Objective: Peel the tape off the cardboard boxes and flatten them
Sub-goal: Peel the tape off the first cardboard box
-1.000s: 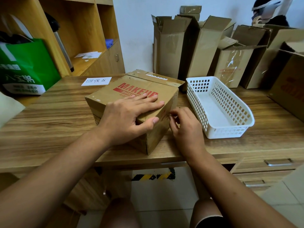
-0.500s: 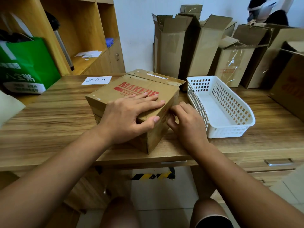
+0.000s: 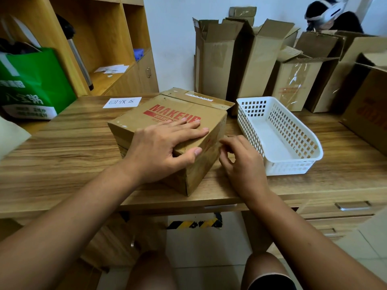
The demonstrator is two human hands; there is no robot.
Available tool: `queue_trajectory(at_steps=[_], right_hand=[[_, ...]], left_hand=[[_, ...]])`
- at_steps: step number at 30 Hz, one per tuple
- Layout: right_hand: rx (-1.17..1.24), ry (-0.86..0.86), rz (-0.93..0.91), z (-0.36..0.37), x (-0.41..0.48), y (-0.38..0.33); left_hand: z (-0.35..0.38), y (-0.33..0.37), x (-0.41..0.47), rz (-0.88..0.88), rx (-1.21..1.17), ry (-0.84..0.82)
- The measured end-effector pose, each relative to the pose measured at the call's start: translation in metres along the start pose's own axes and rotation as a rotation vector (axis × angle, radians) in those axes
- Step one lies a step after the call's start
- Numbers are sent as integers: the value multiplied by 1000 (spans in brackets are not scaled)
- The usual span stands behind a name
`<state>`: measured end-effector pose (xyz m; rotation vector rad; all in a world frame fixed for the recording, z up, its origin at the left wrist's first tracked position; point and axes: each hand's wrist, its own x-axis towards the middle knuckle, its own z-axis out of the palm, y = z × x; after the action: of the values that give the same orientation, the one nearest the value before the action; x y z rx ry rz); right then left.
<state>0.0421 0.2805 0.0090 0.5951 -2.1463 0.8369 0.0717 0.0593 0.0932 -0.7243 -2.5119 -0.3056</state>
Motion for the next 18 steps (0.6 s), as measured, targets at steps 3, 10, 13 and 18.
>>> queue_trajectory(at_steps=[3, 10, 13, 18], right_hand=[[-58, -25, -70, 4, 2, 3], [-186, -10, -174, 6, 10, 7], [-222, -31, -215, 6, 15, 9], [-212, -74, -174, 7, 16, 10]], left_hand=[[0, 1, 0, -3, -16, -15], [-1, 2, 0, -4, -28, -7], [0, 2, 1, -2, -25, -15], [1, 1, 1, 1, -24, -11]])
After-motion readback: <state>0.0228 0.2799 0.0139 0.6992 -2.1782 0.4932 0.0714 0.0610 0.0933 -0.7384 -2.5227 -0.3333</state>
